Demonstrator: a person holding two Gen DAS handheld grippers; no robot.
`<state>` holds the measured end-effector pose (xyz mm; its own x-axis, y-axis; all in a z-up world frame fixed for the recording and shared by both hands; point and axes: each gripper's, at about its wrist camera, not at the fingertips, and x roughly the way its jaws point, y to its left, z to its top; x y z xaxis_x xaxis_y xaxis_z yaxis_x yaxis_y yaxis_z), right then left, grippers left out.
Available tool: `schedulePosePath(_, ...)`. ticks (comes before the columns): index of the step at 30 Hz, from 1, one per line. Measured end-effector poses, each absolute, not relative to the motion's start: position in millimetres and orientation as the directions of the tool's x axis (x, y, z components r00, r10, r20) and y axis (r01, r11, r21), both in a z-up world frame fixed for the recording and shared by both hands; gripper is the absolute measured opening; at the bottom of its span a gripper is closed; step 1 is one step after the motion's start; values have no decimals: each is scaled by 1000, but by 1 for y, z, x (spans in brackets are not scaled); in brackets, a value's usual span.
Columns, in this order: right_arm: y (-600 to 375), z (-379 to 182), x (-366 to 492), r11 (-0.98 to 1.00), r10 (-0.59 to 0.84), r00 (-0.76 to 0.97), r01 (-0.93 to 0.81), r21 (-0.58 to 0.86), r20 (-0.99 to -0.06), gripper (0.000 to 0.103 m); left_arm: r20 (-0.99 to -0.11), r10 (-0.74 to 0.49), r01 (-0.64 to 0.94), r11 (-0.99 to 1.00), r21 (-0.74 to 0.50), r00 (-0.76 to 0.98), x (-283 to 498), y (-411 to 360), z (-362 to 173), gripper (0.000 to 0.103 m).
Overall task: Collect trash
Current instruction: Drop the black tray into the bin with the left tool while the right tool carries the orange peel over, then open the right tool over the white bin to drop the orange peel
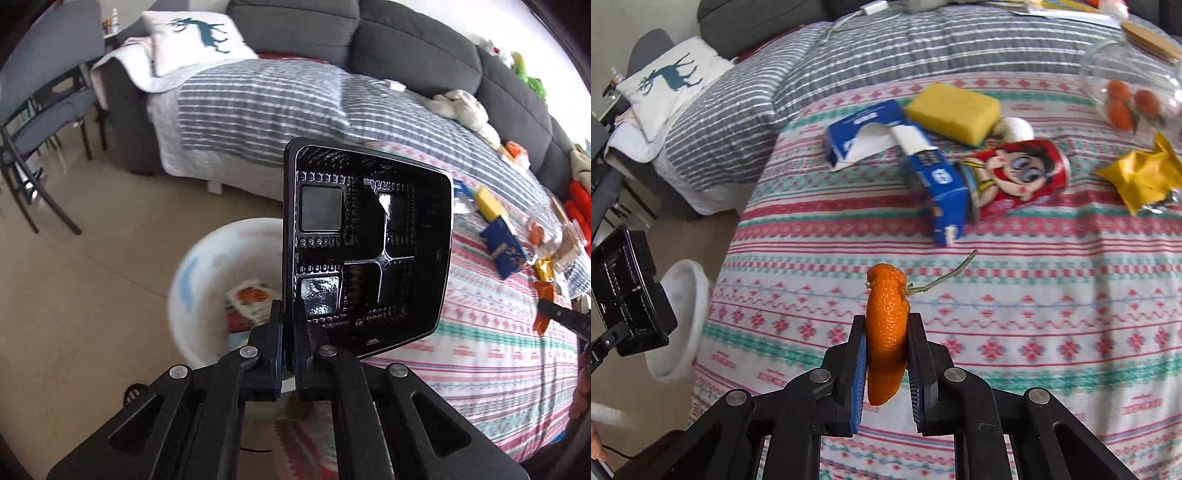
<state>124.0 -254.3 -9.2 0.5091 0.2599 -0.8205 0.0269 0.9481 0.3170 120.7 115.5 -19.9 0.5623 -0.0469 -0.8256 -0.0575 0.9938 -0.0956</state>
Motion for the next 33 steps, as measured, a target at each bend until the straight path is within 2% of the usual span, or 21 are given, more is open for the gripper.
schedulePosePath(6, -213, -12, 131, 945, 298, 498, -33, 326, -814, 17, -849, 14, -126, 990, -62, 528, 124, 149, -38, 4)
schedulePosePath(8, -198, -13, 133, 942, 316, 493, -58, 332, -811, 17, -860, 13, -139, 988, -68, 511, 128, 157, -45, 6)
schedulePosePath(9, -192, -12, 134, 939, 326, 490, -70, 336, -808, 17, -872, 7, -147, 986, -74, 490, 130, 161, -49, 11)
schedulePosePath(11, -180, -10, 136, 935, 343, 489, -92, 343, -802, 17, -882, 13, -168, 983, -75, 470, 130, 167, -52, 40)
schedulePosePath(12, -173, -8, 137, 934, 347, 487, -104, 341, -802, 17, -884, 32, -182, 981, -60, 467, 128, 169, -51, 75)
schedulePosePath(13, -168, -7, 138, 934, 349, 486, -115, 338, -801, 17, -878, 53, -194, 980, -46, 476, 124, 170, -50, 92)
schedulePosePath(15, -154, -4, 140, 934, 354, 482, -146, 325, -801, 17, -861, 114, -218, 976, 4, 495, 117, 171, -44, 93)
schedulePosePath(19, -122, -7, 147, 917, 399, 446, -188, 352, -801, 18, -850, 140, -194, 980, 46, 507, 106, 173, -37, 93)
schedulePosePath(33, -26, -18, 187, 875, 482, 386, -255, 411, -787, 20, -864, 119, -208, 978, 17, 489, 95, 192, -36, 93)
